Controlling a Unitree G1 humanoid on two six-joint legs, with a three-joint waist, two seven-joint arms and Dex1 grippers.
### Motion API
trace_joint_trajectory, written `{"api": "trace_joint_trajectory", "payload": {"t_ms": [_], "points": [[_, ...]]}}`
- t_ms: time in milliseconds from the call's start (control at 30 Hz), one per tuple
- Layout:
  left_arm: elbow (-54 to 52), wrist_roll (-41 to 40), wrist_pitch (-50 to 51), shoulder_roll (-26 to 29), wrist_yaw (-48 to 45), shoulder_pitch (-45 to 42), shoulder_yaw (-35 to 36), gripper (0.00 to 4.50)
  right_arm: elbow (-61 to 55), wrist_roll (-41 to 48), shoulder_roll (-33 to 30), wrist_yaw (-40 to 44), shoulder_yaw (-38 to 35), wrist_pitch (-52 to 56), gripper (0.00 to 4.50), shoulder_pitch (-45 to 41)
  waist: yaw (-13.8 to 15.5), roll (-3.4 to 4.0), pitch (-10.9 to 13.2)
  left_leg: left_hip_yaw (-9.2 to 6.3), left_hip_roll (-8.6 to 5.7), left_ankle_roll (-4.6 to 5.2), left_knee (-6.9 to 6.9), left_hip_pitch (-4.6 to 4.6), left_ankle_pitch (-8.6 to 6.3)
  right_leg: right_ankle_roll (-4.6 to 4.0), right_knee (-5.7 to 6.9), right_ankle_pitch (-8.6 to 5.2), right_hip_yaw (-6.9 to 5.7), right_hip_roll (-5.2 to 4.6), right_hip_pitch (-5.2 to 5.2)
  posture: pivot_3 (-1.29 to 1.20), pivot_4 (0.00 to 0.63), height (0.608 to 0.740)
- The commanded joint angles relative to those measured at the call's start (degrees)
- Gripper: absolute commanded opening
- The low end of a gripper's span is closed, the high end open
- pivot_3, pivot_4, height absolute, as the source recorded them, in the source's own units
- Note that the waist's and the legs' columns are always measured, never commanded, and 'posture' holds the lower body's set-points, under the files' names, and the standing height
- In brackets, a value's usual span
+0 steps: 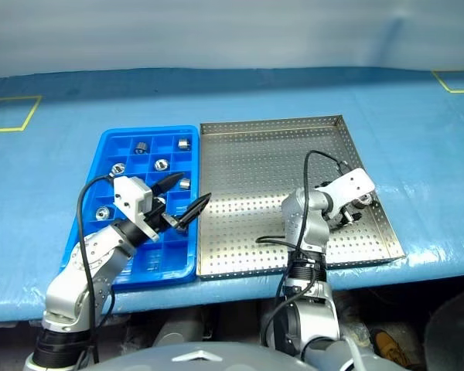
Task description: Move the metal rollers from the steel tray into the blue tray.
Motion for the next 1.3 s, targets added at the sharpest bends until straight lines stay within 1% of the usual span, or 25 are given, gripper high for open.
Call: {"api": "trace_joint_trajectory", "payload": {"t_ms": [33, 300, 533, 633, 1100, 1300], "points": [[-1.8, -0.6, -1.1, -0.5, -0.1, 0.0, 0.2, 4.5, 0.9, 0.1, 5.2, 0.4, -0.8, -2.3, 4.31, -5.9, 0.0, 0.0, 0.0, 0.0, 0.0, 0.0, 0.0, 0.0, 0.0, 0.0, 0.0, 0.0, 0.0, 0.0, 0.0, 0.05, 0.15, 0.74], [-2.0, -0.8, -1.2, -0.8, -0.1, 0.3, 0.6, 4.5, 3.9, -0.4, 3.2, -0.2, -2.9, -3.9, 4.31, -8.0, 0.2, 0.01, 0.0, 0.02, 0.0, 0.01, 0.0, 0.0, 0.0, 0.01, 0.0, 0.02, 0.03, 0.01, 0.0, 0.05, 0.15, 0.74], [-2.1, -0.9, -1.2, -1.2, 0.0, 0.5, 0.6, 4.5, 3.2, -0.8, 3.5, -2.2, -4.0, -3.2, 4.31, -8.6, 0.3, 0.01, 0.0, 0.07, -0.01, 0.05, 0.0, 0.01, -0.02, 0.01, 0.0, 0.02, 0.1, 0.01, -0.01, 0.06, 0.15, 0.74], [-2.1, -0.9, -1.2, -1.4, 0.1, 0.5, 0.7, 4.5, 3.0, -1.1, 3.4, -1.9, -3.6, -3.2, 4.31, -8.6, 0.2, 0.01, 0.0, 0.09, -0.01, 0.05, 0.0, 0.02, -0.02, 0.01, 0.0, 0.03, 0.12, 0.01, -0.01, 0.06, 0.15, 0.74], [-2.3, -0.9, -1.2, -1.9, 0.2, 0.7, 0.9, 4.5, 11.5, -1.8, -1.1, -0.6, -8.2, -6.0, 4.31, -12.0, 0.3, 0.02, 0.0, 0.22, -0.01, 0.1, 0.01, 0.05, -0.04, 0.06, 0.0, 0.07, 0.26, 0.03, -0.01, 0.06, 0.15, 0.74], [-2.4, -1.0, -1.2, -2.0, 0.3, 1.2, 1.3, 4.5, 11.2, -2.9, -1.5, -2.0, -9.6, -5.7, 4.31, -11.9, 0.3, 0.03, 0.0, 0.28, -0.01, 0.14, 0.01, 0.05, -0.06, 0.08, -0.01, 0.08, 0.32, 0.03, -0.02, 0.06, 0.15, 0.74]]}}
